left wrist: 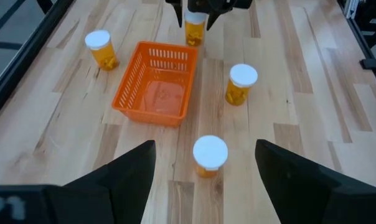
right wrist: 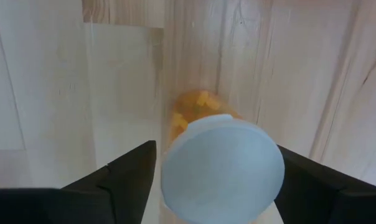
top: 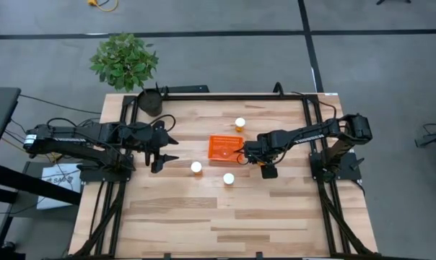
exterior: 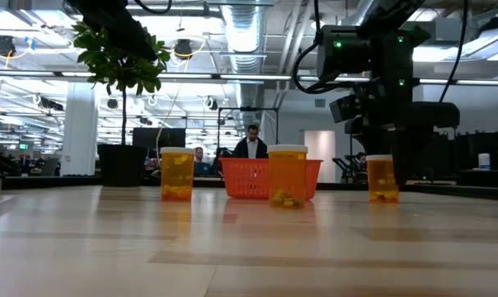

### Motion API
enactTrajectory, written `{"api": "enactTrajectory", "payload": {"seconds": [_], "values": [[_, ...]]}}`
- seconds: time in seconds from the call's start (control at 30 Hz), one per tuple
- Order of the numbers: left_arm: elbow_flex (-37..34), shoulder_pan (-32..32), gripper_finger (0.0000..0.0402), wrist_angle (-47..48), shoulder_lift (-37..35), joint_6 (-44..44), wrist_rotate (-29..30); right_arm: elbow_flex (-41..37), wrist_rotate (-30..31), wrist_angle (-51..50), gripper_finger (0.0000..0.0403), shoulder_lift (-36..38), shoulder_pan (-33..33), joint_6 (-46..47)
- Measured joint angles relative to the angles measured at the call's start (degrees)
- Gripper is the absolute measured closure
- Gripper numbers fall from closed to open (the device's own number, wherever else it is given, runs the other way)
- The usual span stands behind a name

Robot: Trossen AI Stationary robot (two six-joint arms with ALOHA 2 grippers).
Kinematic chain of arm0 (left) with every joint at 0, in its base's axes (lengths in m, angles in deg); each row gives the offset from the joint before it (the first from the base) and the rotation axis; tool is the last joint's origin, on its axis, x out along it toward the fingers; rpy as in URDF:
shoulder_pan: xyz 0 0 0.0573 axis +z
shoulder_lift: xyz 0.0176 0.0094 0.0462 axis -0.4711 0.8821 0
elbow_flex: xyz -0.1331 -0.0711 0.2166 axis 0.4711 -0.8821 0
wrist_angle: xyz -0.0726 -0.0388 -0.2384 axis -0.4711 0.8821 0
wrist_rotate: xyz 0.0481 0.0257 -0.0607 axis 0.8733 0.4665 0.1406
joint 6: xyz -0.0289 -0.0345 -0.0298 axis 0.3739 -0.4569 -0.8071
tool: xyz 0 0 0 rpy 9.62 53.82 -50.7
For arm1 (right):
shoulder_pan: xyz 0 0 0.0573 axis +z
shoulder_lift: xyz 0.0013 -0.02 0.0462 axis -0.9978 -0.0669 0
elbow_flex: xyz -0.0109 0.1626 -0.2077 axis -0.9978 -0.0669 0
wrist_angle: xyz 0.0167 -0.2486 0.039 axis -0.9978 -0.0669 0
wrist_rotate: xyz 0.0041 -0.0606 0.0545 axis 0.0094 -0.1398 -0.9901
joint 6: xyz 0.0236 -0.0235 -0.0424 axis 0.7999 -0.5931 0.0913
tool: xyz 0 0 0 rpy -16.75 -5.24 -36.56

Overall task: Pick and place pill bottles into a basket
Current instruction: Put the orange pill bottle into the orange basket

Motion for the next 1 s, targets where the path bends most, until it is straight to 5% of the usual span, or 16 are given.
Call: {"api": "enactTrajectory", "payload": {"seconds": [0.43, 0.77, 1.0], "values": [[0.0, 0.0, 0.0136, 0.6, 0.0, 0.0, 0.0, 0.0, 0.1, 0.0, 0.0137, 0.0, 0.0, -0.1], [0.0, 0.0, 0.0136, 0.5, 0.0, 0.0, 0.0, 0.0, 0.0, 0.0, 0.022, 0.0, 0.0, -1.1], [0.0, 0.0, 0.0136, 0.5, 0.0, -0.1, 0.0, 0.0, -0.1, 0.0, 0.0197, 0.0, 0.0, -1.0]]}}
